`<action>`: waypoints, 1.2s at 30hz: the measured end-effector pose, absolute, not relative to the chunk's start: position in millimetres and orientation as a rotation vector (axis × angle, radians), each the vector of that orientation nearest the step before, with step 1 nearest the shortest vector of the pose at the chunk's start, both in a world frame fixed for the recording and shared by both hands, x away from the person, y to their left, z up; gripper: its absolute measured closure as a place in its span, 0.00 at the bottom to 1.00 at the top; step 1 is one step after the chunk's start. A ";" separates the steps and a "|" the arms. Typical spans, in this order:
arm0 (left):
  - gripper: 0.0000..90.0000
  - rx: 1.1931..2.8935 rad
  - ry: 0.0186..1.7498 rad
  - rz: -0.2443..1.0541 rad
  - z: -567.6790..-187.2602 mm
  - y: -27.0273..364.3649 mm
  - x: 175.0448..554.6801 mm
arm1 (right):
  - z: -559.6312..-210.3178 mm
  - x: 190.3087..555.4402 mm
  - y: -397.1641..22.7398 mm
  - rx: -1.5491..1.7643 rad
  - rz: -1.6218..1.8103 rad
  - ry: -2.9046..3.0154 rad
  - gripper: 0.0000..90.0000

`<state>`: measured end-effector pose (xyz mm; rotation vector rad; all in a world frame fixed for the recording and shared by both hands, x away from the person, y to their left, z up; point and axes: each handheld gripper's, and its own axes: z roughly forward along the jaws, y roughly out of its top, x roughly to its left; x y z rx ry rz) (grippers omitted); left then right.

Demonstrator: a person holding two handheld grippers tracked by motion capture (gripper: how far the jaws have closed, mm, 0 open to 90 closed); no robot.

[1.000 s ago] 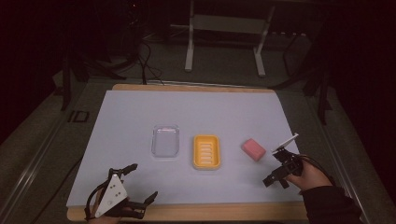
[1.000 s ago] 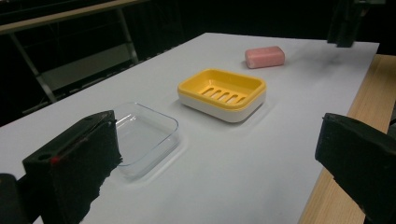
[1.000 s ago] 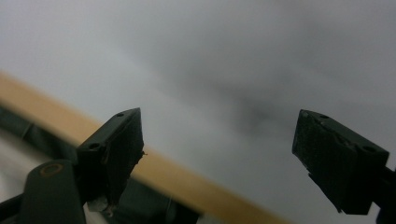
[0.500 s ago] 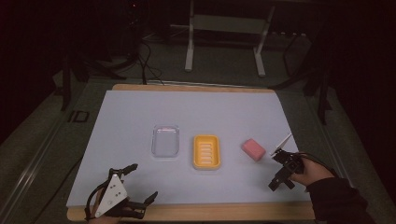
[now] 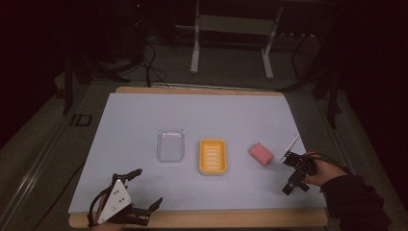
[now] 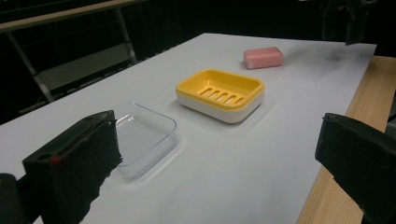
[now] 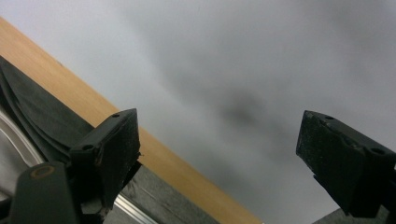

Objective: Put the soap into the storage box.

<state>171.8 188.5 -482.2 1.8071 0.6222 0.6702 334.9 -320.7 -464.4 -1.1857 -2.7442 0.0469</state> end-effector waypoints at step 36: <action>0.00 1.798 0.632 0.666 -482.6 190.9 169.3 | -457.6 394.9 -285.9 -1.125 -0.267 -2.861 0.17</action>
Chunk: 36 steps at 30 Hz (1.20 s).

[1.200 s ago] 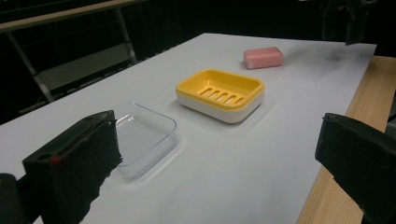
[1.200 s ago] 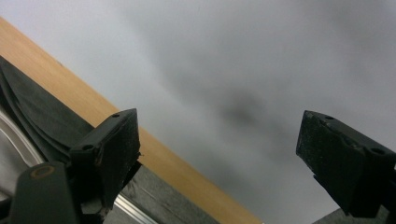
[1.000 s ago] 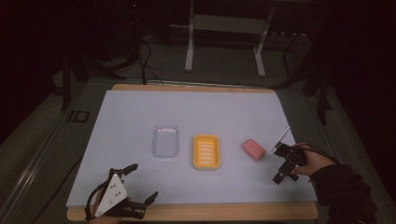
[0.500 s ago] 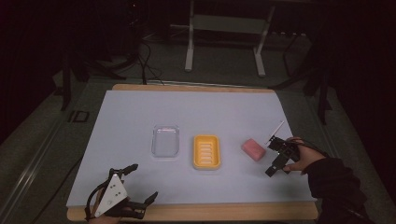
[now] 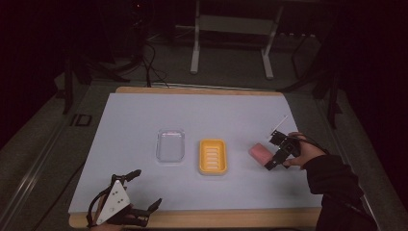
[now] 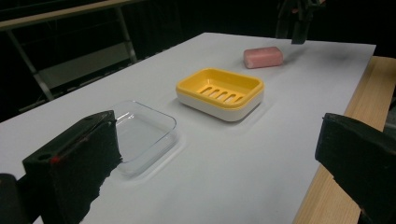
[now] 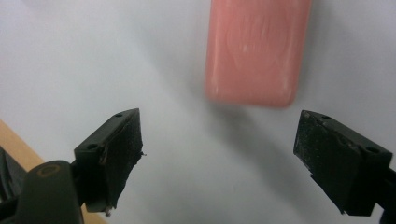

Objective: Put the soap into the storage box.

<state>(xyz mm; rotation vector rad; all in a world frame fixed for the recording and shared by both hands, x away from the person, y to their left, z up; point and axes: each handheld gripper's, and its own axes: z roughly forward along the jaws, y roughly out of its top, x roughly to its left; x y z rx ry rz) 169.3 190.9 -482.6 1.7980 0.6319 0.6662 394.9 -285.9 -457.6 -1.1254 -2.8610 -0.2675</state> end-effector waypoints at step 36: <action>0.00 1.800 0.654 0.665 -484.1 194.9 165.5 | -497.5 430.6 -262.2 -1.041 -0.352 -2.936 0.26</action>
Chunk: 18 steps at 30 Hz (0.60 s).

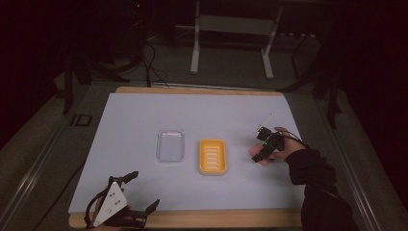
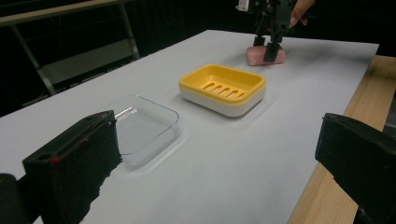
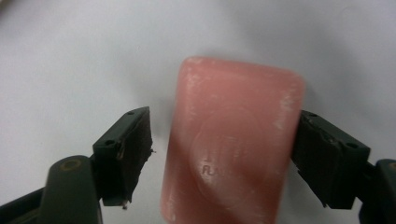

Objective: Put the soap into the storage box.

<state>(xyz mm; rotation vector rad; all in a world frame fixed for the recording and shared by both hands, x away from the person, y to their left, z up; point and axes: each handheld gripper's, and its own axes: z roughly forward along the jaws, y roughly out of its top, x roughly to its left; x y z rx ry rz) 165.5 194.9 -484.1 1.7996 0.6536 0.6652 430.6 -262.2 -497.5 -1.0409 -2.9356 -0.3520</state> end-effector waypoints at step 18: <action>0.00 1.807 0.649 0.664 -484.4 194.0 164.9 | -500.2 422.7 -255.7 -1.013 -0.254 -3.053 0.39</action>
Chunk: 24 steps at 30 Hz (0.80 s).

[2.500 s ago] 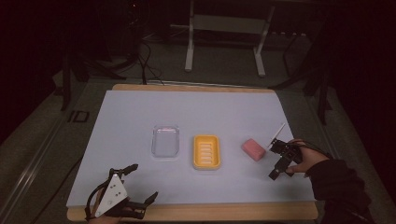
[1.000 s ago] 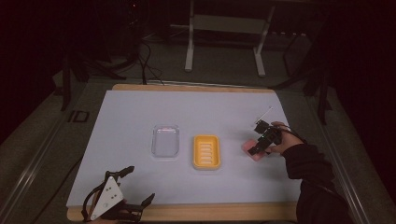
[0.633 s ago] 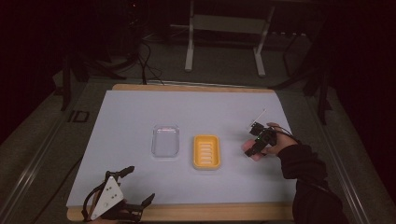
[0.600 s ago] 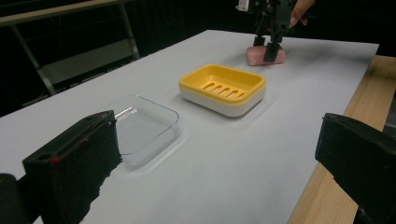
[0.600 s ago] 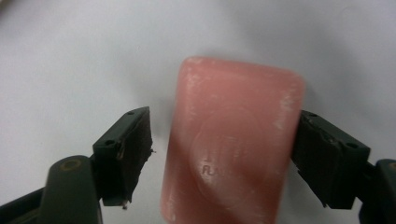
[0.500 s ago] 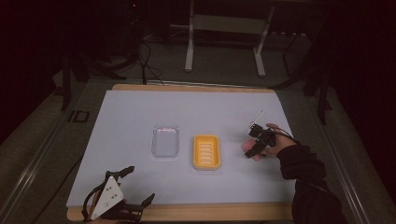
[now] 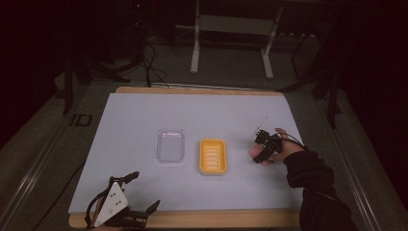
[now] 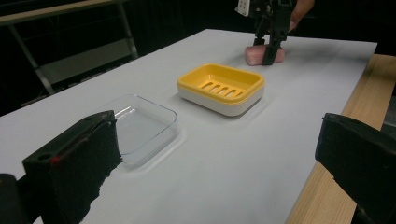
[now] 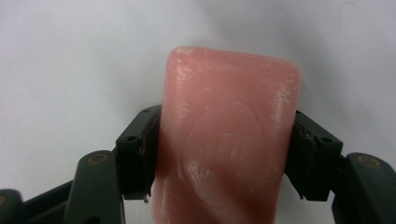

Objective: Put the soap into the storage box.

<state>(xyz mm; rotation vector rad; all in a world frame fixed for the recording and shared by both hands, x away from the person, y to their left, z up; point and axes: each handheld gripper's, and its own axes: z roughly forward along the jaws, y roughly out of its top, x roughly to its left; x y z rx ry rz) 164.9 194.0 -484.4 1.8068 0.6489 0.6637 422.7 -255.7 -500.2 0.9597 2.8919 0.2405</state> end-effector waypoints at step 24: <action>0.00 1.795 0.646 0.651 -484.0 192.6 167.6 | -490.9 422.0 -241.6 1.583 0.034 2.517 0.41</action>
